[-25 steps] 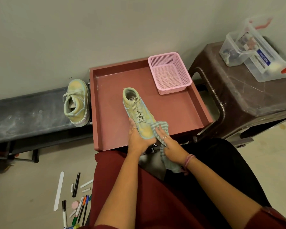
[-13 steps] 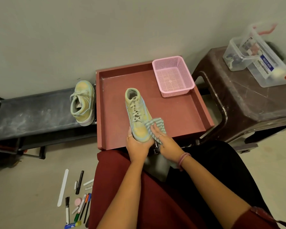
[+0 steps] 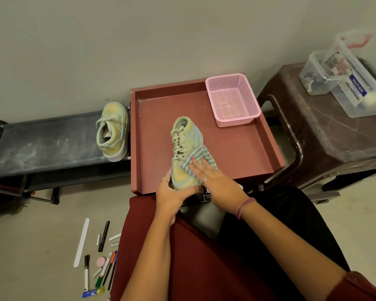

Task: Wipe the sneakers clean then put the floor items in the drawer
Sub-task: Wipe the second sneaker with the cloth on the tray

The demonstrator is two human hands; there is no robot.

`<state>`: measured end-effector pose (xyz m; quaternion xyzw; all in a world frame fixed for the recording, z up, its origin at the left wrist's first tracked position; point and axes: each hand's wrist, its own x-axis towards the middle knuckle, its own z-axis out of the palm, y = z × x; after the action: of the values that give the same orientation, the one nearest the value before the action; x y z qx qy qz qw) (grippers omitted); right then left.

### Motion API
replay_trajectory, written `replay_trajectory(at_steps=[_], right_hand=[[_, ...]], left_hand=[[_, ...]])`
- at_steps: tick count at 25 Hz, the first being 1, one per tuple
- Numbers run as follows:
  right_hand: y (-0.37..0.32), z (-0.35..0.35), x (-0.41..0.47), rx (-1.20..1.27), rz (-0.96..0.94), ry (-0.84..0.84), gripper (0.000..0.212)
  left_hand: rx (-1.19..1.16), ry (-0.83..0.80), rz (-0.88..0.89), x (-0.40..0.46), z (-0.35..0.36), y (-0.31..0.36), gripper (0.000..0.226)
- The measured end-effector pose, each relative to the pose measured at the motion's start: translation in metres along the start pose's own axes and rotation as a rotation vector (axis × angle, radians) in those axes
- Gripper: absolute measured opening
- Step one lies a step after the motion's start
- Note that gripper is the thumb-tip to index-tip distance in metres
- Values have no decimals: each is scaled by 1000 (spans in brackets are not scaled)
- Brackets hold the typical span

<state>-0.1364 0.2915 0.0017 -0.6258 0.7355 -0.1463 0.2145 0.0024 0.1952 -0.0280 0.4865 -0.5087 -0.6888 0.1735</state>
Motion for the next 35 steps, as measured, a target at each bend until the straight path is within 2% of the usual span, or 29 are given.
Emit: replay_trajectory(at_steps=[2,4,8,10,14,17,18,21,26,29,30,32,35], right_hand=[[12,-13,18,-125,-8,-3,93],[23,-27,48,-144,22,-42,92],[24,-49,95,74,190,-28,85],[13,-45,97,62,141,-7,86],[-1,-24,65,-212,-95,1,73],[9,-25,59,-210,-87,7,72],[10,-25,63,-209,-71,2,75],[10,-22,78,-208,12,5,75],[7,-30,104,-93,121,19,82],[6,-35,113,-3,203,15,84],[2,-33,110,-5,173,1,84],[-10,-22,92,-79,-16,-21,83],[-16,-15,66,-175,-246,34,72]], left_hand=[[13,-21,-7,-1,-3,4,97],[34,-35,-12,-2,-6,8,93],[51,-66,-18,-5,-10,6,98],[45,-49,-13,-6,-9,1,100],[46,-6,-19,-3,-7,0,114],[101,101,4,-2,5,5,125],[120,149,15,-4,10,7,123],[107,268,40,-7,18,16,96],[152,287,83,1,1,25,89],[138,326,105,-8,-7,27,68],[115,348,111,-10,-10,26,65],[48,381,112,-10,-18,23,69],[9,366,122,-4,-25,23,72]])
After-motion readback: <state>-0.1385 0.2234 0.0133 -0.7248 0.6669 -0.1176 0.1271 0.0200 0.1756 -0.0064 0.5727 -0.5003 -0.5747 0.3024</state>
